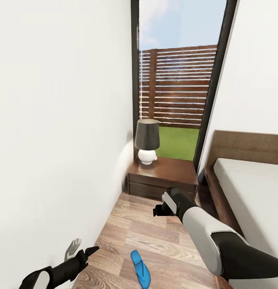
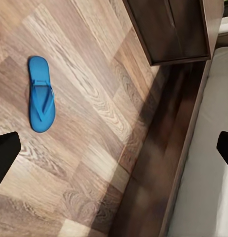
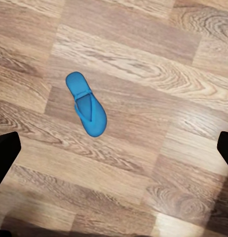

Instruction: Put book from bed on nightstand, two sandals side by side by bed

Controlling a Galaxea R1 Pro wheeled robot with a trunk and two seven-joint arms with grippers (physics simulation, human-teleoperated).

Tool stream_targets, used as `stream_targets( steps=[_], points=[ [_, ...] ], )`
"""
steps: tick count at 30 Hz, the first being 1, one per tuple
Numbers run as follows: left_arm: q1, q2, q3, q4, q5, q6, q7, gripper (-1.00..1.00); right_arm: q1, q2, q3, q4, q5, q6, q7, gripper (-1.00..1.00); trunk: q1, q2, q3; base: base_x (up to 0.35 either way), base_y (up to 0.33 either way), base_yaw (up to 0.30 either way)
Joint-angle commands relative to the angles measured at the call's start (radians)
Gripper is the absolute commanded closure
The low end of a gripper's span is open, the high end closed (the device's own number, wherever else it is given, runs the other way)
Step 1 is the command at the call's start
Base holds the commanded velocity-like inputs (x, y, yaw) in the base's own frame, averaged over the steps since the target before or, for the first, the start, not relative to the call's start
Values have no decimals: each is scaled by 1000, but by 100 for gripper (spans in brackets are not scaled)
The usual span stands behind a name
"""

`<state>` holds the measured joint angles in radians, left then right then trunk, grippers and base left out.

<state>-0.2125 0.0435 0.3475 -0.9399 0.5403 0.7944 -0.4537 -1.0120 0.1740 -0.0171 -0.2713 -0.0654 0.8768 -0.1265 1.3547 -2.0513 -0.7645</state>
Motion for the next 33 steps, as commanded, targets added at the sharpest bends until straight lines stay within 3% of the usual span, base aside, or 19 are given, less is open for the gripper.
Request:
stream_targets(
  steps=[1, 13, 33],
  points=[
    [-1, 0, 2, 0, 1, 7, -3, -100, 0, 0, -3, 0, -7, 0, -8, -100, 4, -8, -4, 0, 0, 0],
    [-1, -2, 2, 1, 1, 7, -5, -100, 0, -2, -7, 11, -4, -15, -8, -100, 50, -92, -42, 0, 0, 27],
    [-1, -3, 1, 1, 1, 6, -5, -100, 0, -2, -6, 12, -4, -20, -8, -100, 126, -232, -117, 0, 0, 212]
  ],
)
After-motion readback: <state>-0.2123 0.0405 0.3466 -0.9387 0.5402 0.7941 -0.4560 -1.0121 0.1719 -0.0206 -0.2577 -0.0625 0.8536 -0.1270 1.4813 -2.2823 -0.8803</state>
